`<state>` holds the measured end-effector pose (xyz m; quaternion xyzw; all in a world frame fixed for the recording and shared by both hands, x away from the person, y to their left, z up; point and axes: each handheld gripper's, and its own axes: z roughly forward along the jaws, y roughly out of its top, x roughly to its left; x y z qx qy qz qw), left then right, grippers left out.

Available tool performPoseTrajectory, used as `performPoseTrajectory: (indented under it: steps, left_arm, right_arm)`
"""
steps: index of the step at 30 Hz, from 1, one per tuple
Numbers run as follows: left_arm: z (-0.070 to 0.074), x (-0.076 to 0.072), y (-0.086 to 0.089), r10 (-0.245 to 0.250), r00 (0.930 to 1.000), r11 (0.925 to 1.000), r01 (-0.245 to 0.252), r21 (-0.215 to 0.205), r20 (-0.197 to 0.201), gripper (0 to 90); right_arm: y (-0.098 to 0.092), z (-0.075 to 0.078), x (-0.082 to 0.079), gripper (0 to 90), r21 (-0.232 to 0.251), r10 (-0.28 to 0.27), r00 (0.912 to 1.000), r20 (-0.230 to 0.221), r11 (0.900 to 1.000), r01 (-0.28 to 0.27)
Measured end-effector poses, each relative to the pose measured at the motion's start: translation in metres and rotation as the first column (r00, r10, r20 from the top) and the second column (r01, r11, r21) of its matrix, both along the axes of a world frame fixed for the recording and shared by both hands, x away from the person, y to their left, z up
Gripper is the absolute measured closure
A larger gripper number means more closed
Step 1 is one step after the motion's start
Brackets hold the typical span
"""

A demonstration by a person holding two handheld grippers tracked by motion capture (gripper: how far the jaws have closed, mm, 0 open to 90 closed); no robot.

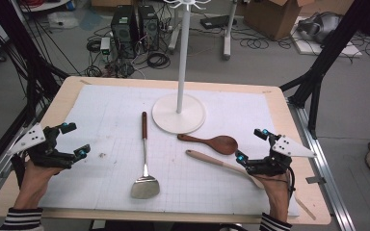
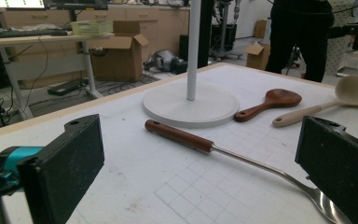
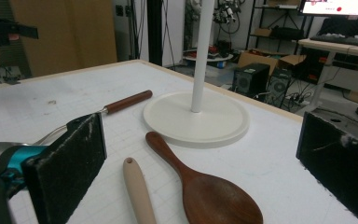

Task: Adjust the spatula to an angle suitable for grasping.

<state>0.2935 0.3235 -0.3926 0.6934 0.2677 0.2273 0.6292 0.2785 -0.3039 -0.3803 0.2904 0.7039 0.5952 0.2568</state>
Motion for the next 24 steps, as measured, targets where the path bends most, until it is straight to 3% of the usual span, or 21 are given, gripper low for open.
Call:
performPoseTrajectory:
  steps: [12,18,24]
  left_arm:
    - [0.001,-0.001,0.003,0.014,0.9999,0.9999,-0.014,0.006,-0.001,1.7]
    - [0.004,-0.001,0.003,0.009,1.0,0.9999,-0.009,0.011,0.0,1.7]
    - [0.013,0.003,0.002,-0.013,0.9998,0.9987,0.014,0.048,-0.013,1.7]
  right_arm:
    - [0.002,-0.001,0.001,0.7,-0.019,-0.003,0.9999,-0.011,1.0,0.003]
    - [0.004,-0.003,0.003,0.6,-0.055,0.003,0.9996,-0.029,0.998,-0.005]
    - [0.006,-0.002,0.005,0.7,-0.075,0.018,0.9993,-0.034,0.997,-0.02]
